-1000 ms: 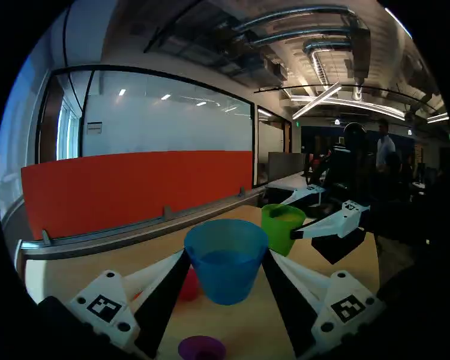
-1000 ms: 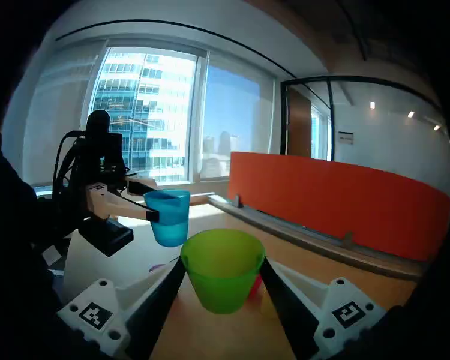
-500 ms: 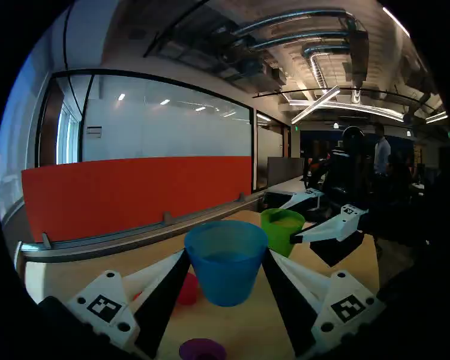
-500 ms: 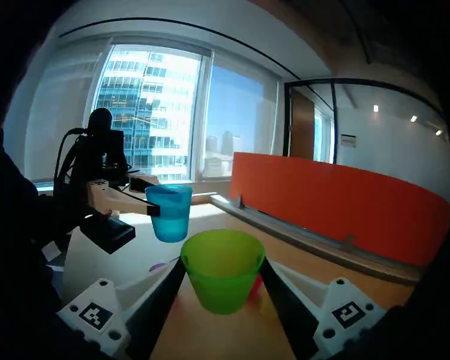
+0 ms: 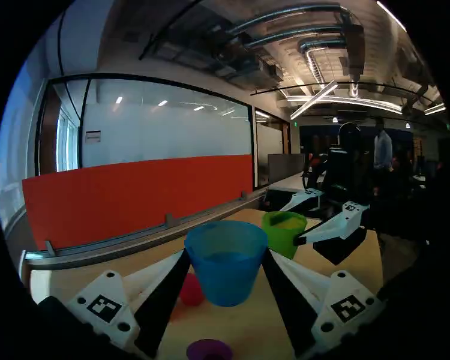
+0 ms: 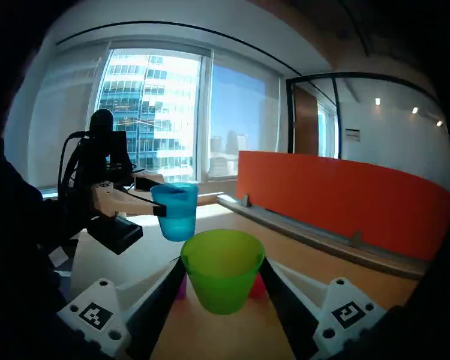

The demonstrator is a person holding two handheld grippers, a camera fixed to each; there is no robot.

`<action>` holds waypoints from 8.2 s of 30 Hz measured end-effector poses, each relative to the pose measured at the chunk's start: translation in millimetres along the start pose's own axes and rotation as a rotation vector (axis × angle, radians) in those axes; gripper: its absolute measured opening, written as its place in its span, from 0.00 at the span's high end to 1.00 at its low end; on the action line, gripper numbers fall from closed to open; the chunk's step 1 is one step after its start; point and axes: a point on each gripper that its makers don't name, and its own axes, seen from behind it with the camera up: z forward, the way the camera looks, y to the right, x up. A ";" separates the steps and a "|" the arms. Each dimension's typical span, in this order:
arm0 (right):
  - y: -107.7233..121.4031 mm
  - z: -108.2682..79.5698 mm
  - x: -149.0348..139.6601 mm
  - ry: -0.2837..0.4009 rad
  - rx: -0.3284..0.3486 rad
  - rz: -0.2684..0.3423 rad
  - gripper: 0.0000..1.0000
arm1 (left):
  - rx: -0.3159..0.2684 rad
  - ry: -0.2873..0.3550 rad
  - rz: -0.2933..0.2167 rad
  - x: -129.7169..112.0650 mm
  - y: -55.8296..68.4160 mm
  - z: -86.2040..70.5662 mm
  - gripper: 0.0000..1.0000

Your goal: Pour water

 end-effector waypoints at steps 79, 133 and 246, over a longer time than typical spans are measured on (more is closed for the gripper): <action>-36.6 53.9 17.7 0.080 0.121 0.002 0.08 | 0.115 0.011 0.172 44.8 -42.6 -29.3 0.15; -73.9 74.0 4.1 0.061 0.225 0.001 0.09 | 0.222 -0.007 0.703 115.3 -33.1 -21.3 0.15; -68.3 76.7 8.5 0.074 0.208 -0.020 0.10 | 0.268 -0.063 1.162 123.6 -22.6 -14.9 0.15</action>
